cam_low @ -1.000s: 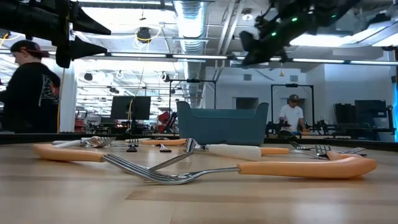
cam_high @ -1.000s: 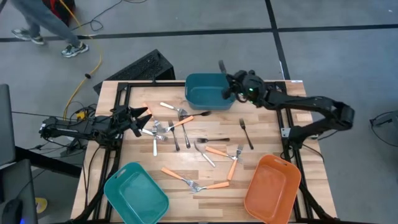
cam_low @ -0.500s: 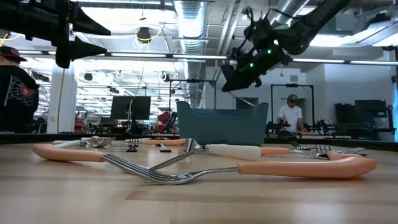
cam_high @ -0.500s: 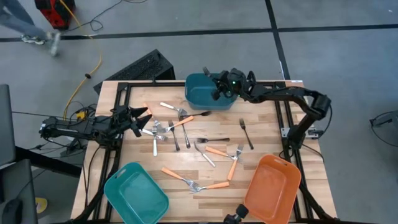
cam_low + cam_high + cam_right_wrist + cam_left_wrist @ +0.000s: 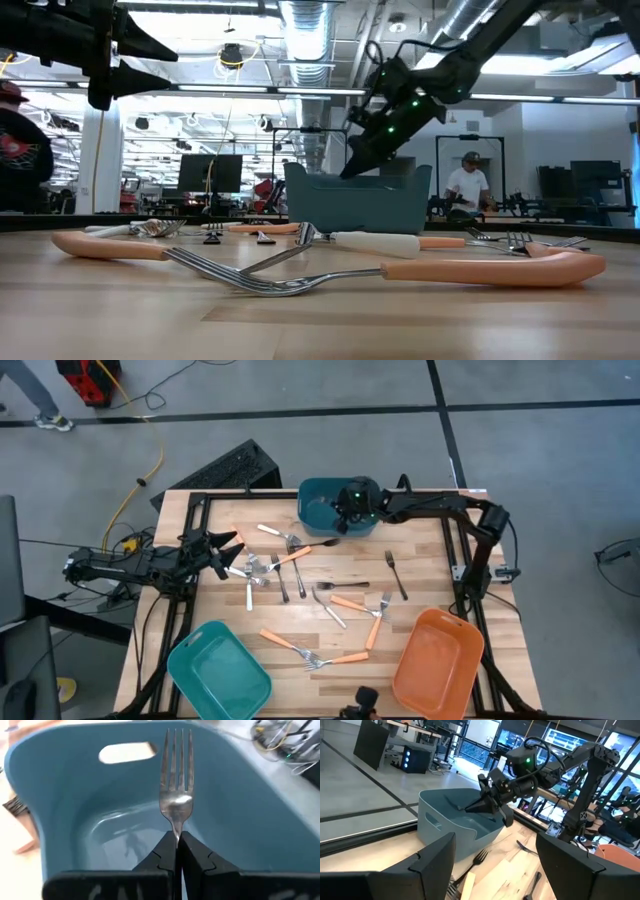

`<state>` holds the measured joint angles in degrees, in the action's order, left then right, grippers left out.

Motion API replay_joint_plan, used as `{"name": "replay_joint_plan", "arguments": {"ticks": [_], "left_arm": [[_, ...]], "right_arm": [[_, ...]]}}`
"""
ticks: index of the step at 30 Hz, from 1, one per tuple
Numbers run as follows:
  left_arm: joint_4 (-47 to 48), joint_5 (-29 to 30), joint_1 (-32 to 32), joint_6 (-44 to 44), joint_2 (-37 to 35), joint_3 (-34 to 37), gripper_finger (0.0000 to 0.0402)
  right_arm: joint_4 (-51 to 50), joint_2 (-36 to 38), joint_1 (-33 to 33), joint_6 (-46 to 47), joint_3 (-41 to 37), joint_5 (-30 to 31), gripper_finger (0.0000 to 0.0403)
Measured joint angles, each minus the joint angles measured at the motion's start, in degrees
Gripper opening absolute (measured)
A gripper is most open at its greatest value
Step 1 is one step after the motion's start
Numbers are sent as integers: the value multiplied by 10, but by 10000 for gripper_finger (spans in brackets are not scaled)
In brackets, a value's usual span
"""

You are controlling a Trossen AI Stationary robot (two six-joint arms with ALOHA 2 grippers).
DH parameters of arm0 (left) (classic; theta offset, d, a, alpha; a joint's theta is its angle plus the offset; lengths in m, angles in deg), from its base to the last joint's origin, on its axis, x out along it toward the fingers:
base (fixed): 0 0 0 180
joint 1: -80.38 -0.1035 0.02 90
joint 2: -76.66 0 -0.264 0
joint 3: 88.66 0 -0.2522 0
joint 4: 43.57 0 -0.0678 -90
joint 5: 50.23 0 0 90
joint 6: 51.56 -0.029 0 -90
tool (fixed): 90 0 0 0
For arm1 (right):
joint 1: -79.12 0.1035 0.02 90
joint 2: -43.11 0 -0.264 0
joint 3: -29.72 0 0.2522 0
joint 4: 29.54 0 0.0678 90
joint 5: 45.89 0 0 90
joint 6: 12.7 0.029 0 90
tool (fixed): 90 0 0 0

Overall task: Sort silverware by color (type)
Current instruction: Put the black fork into the blue bin

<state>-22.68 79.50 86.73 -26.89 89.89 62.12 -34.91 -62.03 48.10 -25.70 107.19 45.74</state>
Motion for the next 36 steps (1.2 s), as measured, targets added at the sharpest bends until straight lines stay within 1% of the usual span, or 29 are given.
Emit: {"name": "replay_joint_plan", "arguments": {"ticks": [2, 4, 7, 17, 24, 36], "left_arm": [[0, 0, 0, 0, 0, 0, 261], [0, 0, 0, 0, 0, 0, 261], [0, 0, 0, 0, 0, 0, 261], [0, 1, 0, 0, 0, 0, 261], [0, 1, 0, 0, 0, 0, 261], [0, 2, 0, 0, 0, 0, 261]], "right_arm": [[-20, -12, 0, 1, 11, 1, 36], [-39, -20, 0, 6, 20, 16, 36], [-53, -21, -3, 9, 22, 27, 36], [-86, -21, -2, 25, 22, 28, 43], [-86, -21, -8, 59, 21, 28, 43], [-75, -30, -10, 69, 20, 33, 46]]}}
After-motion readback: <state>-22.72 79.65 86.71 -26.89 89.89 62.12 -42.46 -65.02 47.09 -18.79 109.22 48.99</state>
